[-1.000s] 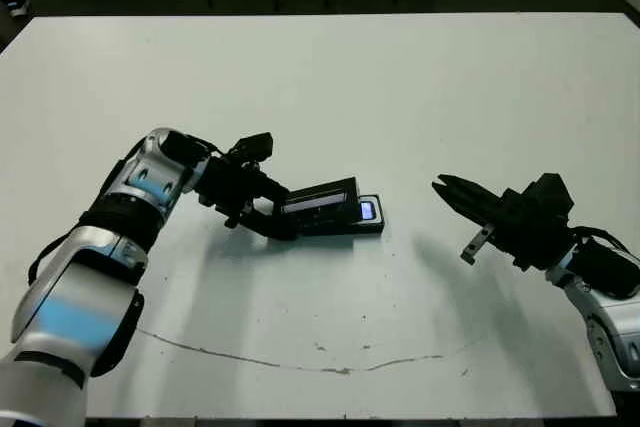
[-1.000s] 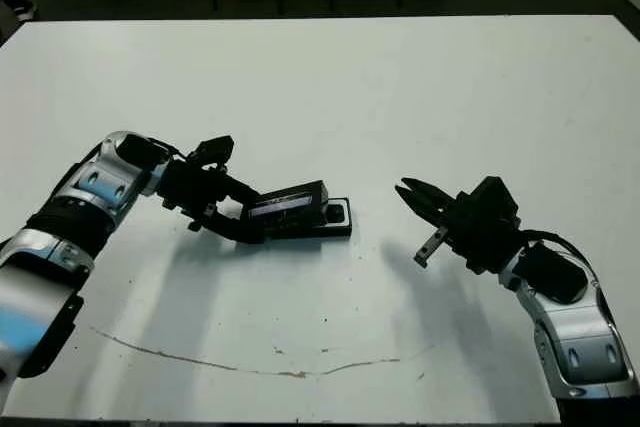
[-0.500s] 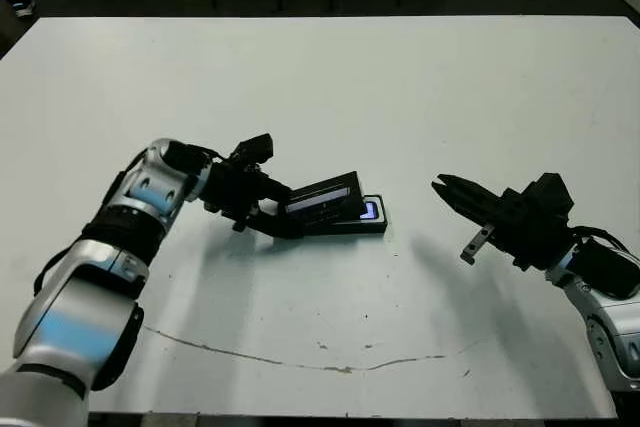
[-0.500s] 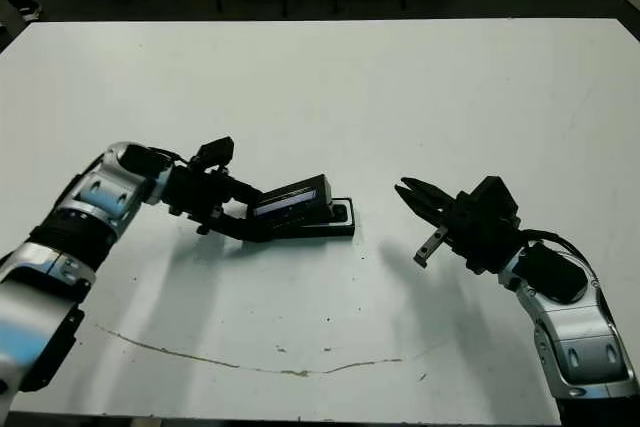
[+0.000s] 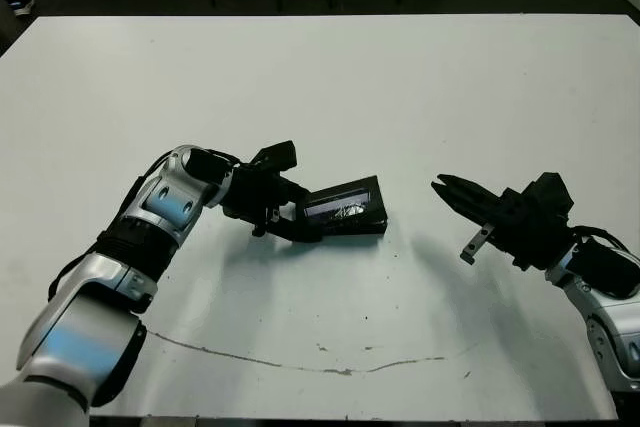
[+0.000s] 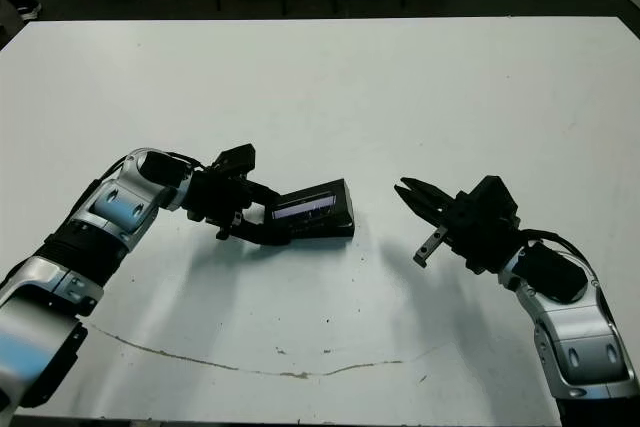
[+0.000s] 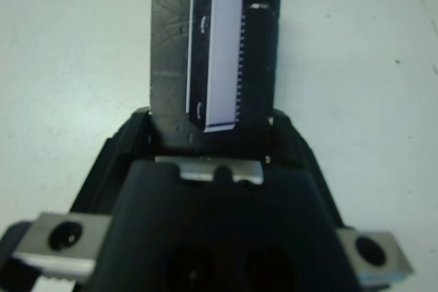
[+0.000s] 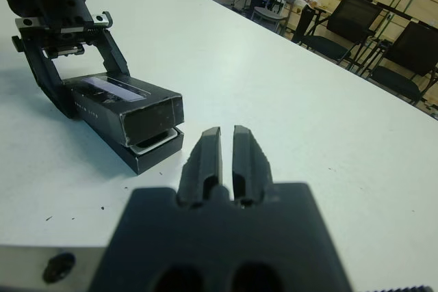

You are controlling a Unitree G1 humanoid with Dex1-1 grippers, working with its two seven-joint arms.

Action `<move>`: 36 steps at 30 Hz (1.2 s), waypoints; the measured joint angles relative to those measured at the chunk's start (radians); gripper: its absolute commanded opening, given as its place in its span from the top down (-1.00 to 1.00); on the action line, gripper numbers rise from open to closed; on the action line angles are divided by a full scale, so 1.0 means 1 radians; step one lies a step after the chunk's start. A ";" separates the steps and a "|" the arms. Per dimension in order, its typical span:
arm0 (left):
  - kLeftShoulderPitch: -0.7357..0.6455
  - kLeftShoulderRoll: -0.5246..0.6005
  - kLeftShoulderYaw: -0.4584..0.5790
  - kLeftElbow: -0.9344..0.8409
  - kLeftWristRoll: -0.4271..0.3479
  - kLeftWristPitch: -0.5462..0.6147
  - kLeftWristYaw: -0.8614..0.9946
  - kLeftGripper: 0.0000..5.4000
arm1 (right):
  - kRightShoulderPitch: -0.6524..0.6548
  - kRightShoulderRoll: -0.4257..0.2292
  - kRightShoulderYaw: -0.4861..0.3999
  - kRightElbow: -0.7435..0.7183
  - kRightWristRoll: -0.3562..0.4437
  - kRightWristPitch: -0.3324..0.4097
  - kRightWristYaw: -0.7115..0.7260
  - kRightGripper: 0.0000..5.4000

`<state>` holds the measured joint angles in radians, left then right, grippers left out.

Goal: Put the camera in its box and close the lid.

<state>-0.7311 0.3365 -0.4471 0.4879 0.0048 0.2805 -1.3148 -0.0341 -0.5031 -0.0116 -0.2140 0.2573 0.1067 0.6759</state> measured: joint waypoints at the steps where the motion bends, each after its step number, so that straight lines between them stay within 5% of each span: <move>1: -0.008 0.001 -0.008 -0.003 0.002 0.012 -0.002 0.01 | 0.000 0.000 0.000 0.000 0.000 0.000 0.000 1.00; 9: -0.027 -0.025 -0.044 -0.023 0.039 0.071 0.046 0.01 | 0.000 0.000 0.000 -0.005 0.000 -0.001 0.000 1.00; 20: -0.066 -0.064 -0.080 -0.081 0.074 0.310 0.086 0.01 | 0.007 0.000 0.000 -0.016 -0.007 -0.001 -0.003 1.00; 30: -0.059 -0.060 -0.099 -0.124 0.093 0.330 0.107 0.01 | 0.009 0.001 0.000 -0.016 -0.002 0.000 -0.002 1.00; 36: -0.021 -0.023 -0.125 -0.200 0.125 0.216 0.159 -0.38 | 0.012 0.003 0.000 -0.017 0.001 0.000 -0.002 1.00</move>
<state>-0.7521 0.3136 -0.5717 0.2875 0.1300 0.4962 -1.1554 -0.0222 -0.5006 -0.0115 -0.2315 0.2584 0.1062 0.6743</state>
